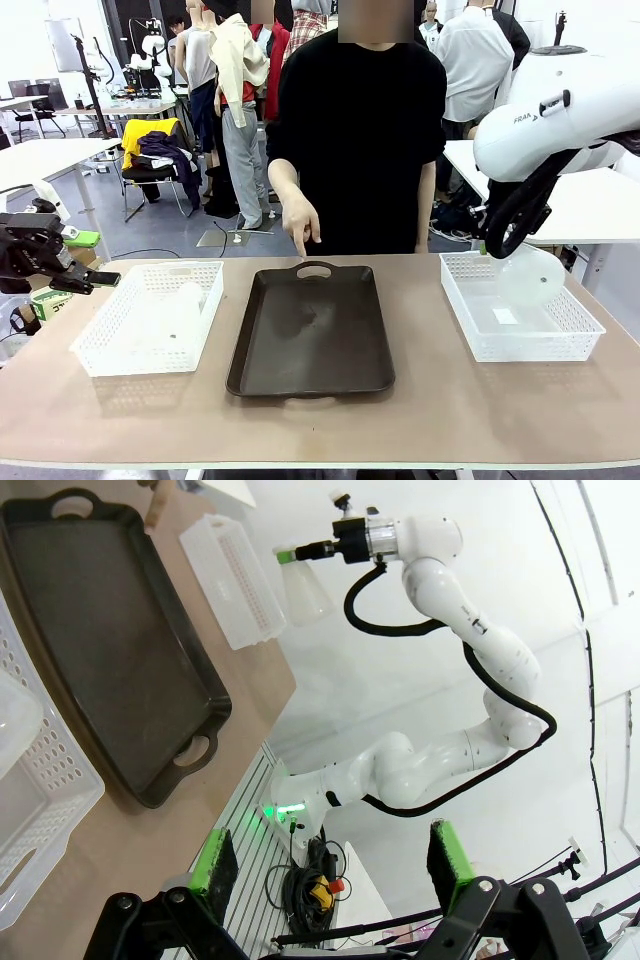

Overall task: Prepare the laboratory tools.
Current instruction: While moving the picked Big flask to the Handle tray indicated by the person, stop as directed by the person.

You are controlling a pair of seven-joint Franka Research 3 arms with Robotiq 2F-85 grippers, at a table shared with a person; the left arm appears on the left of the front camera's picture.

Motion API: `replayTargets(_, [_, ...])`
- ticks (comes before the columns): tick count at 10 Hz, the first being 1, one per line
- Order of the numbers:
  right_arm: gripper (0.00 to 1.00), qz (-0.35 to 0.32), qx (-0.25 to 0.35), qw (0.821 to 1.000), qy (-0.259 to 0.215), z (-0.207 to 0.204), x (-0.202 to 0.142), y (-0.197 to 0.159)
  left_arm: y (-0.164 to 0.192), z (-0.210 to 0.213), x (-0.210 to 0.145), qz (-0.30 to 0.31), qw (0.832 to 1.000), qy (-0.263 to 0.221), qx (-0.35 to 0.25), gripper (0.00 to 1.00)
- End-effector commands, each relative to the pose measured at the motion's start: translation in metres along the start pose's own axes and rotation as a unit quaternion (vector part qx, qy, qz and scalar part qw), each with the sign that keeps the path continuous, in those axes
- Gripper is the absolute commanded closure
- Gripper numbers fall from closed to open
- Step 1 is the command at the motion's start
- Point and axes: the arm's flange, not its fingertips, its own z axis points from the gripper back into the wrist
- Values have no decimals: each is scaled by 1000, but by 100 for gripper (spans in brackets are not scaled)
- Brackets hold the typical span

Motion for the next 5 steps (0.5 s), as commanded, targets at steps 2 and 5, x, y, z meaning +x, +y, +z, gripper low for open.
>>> replayTargets(2, [100,28,34,999,-16,34,11,35,-2,2,0,-6,1000,-3,-5,0])
replayTargets(5, [100,72,25,996,-41,49,21,103,-2,2,0,-6,1000,-3,-5,0])
